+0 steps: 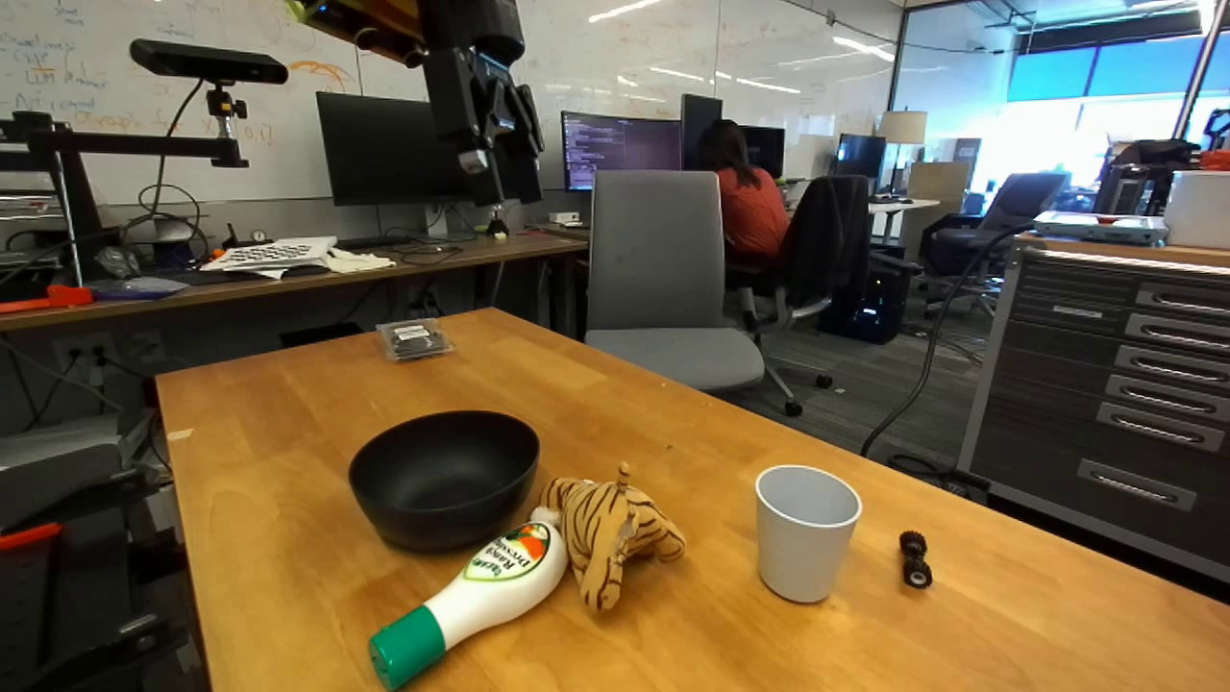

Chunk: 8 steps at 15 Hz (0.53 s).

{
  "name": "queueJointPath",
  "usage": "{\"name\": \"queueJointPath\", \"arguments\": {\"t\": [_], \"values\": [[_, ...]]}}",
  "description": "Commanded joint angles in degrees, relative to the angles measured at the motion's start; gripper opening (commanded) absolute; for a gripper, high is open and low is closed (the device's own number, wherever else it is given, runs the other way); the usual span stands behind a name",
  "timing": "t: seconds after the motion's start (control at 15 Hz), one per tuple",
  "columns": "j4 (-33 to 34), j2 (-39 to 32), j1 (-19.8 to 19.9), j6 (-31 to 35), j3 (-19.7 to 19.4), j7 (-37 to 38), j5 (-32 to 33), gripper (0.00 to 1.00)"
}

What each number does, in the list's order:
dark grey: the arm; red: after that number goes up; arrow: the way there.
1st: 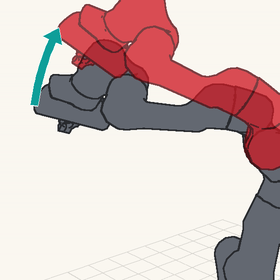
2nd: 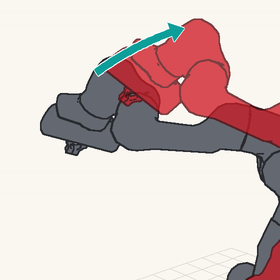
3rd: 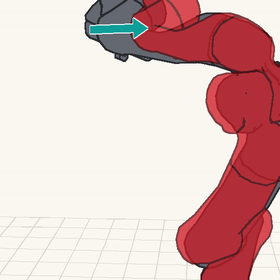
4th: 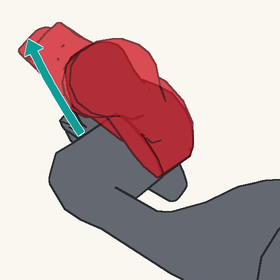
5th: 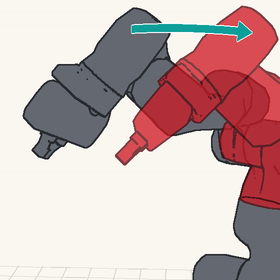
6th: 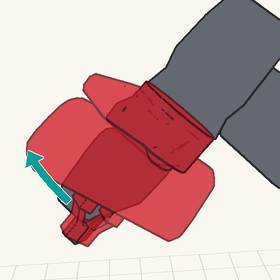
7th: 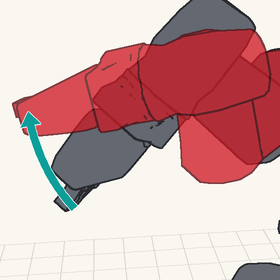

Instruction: Pick this stuffed tiger and place it in the bowl

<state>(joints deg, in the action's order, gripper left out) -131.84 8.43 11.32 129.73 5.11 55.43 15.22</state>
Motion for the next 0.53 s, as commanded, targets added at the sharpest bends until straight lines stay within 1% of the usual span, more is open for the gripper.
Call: {"name": "queueJointPath", "arguments": {"t": [0.0,0.47], "values": [[0.6,-0.5,-2.1,-0.2,-2.2,0.2,0.3,1.00],[1.6,-1.5,-2.4,-0.9,-2.3,0.6,-0.1,1.00]]}}
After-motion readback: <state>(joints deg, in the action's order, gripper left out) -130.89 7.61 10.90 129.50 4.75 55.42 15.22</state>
